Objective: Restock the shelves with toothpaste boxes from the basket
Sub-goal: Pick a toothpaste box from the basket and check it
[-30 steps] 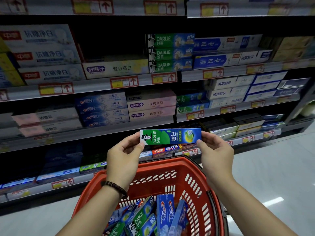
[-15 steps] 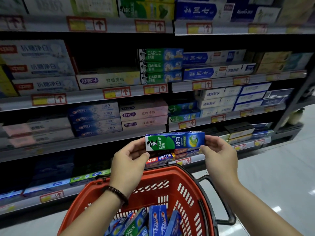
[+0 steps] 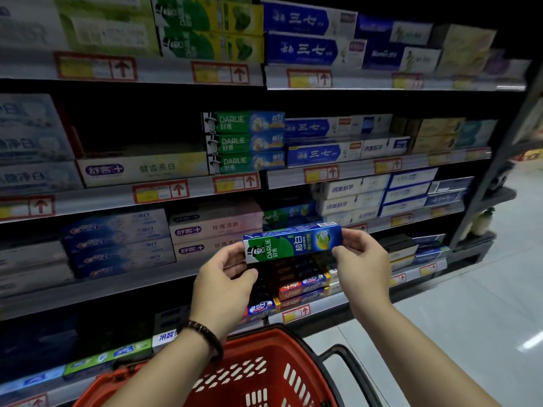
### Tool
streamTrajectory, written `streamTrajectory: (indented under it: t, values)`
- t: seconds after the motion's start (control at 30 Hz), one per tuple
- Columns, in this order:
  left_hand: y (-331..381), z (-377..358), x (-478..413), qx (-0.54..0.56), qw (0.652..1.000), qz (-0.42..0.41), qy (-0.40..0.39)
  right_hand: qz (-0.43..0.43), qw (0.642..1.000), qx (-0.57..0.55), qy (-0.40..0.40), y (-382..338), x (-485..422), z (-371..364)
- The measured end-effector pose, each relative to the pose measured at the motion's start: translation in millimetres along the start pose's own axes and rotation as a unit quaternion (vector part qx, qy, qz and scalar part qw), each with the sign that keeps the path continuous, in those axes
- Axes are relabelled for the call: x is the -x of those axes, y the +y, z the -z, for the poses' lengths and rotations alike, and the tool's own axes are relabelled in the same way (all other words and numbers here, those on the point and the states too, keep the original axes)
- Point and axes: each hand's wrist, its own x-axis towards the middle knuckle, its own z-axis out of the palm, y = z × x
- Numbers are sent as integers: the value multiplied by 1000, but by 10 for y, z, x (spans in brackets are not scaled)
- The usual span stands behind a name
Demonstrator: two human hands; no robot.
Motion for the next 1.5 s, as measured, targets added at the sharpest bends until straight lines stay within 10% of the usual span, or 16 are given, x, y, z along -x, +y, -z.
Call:
streamTrajectory:
  t: [1.5]
  values:
    - [-824,-1140,-1540,-122,993,8,-2,-28,998,-64,-7,1173,-1697,-907]
